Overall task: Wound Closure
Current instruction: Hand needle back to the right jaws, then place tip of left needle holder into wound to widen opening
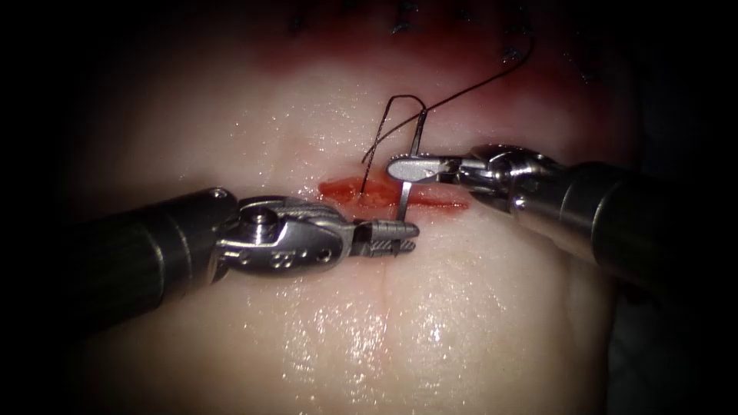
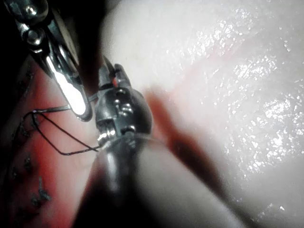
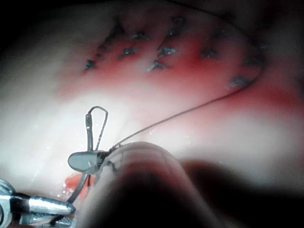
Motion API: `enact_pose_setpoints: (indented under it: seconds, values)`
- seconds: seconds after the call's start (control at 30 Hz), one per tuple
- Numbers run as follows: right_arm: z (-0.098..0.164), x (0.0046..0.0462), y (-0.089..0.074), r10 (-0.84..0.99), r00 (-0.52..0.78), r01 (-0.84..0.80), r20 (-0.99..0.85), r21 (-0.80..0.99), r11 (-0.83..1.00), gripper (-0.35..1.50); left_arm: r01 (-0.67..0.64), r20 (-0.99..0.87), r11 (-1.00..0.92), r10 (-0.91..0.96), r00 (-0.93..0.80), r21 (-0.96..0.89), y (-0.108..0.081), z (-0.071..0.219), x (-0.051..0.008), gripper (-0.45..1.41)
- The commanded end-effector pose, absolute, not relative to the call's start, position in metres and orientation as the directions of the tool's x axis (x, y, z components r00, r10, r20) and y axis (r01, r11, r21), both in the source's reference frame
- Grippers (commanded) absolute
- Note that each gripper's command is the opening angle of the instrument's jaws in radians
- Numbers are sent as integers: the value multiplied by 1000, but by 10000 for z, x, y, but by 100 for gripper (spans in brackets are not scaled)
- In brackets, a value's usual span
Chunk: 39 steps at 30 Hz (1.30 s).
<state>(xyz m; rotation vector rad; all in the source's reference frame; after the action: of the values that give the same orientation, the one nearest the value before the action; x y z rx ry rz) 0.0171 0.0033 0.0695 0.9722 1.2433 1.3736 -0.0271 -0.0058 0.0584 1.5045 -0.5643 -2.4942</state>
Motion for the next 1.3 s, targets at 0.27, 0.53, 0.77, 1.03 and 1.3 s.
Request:
enact_pose_setpoints:
  seconds: [0.27,0.53,0.77,1.03,1.3]
  values:
    - [702,175,51,971,-198,-188,-135,977,98,-35,-292,-868,-936,-30,-496,199,-52,576,-275,78]
    - [709,167,62,942,-212,-258,-261,944,204,-35,-328,-858,-943,129,-497,48,-41,569,-242,77]
    - [709,160,59,836,-154,-315,-527,828,463,-35,-284,-836,-942,298,-462,-179,-36,581,-200,68]
    - [703,158,52,724,-104,-319,-682,712,626,-35,-155,-821,-941,339,-459,-301,-34,609,-205,-19]
    - [695,156,57,688,-124,-323,-715,685,653,-35,-21,-754,-924,324,-572,-381,-37,642,-213,-35]
